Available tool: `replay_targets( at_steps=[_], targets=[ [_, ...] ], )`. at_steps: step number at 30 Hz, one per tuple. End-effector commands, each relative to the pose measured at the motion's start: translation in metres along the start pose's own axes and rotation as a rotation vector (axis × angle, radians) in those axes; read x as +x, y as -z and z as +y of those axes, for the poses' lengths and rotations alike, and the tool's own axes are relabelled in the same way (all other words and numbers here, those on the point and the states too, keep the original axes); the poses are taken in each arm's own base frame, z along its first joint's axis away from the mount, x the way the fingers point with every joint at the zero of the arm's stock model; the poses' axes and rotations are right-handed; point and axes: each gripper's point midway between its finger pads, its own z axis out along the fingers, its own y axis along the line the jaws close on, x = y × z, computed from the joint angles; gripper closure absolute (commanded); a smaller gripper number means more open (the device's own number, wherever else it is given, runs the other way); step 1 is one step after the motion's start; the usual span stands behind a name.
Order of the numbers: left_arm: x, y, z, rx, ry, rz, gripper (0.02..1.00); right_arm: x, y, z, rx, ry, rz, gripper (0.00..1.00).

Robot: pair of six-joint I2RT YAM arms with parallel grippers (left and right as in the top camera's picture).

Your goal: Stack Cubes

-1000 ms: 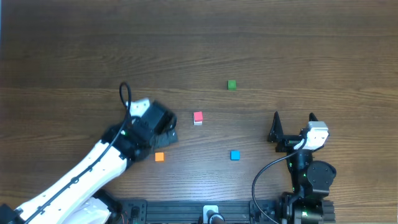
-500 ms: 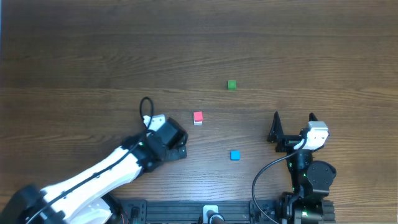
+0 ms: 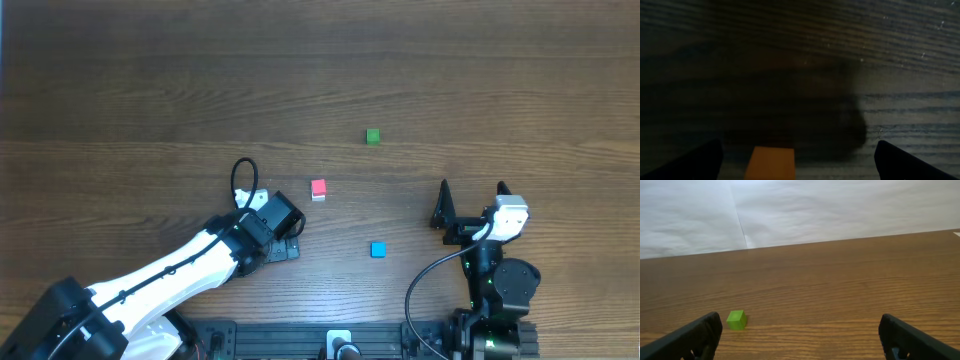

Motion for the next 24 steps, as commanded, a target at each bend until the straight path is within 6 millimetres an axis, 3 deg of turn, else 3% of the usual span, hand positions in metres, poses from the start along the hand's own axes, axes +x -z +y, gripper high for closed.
replay_targets(
  at_steps=[1, 9, 16, 20, 24],
  targets=[
    [0.009, -0.004, 0.003, 0.003, -0.045, 0.046, 0.045, 0.001, 0.0, 0.003, -0.016, 0.002, -0.001, 0.009],
    [0.02, -0.003, 0.017, -0.01, -0.037, 0.148, 0.02, 0.001, 0.0, 0.003, -0.016, 0.002, -0.001, 0.009],
    [0.018, -0.004, 0.015, 0.001, -0.03, 0.143, 0.029, 0.001, 0.0, 0.003, -0.016, 0.002, -0.001, 0.007],
    [0.018, -0.004, 0.016, 0.001, -0.03, 0.143, 0.169, 0.001, 0.0, 0.003, -0.016, 0.002, -0.001, 0.009],
    [0.018, -0.004, 0.016, 0.001, -0.03, 0.143, 0.382, 0.001, 0.0, 0.003, -0.016, 0.002, -0.001, 0.007]
  ],
)
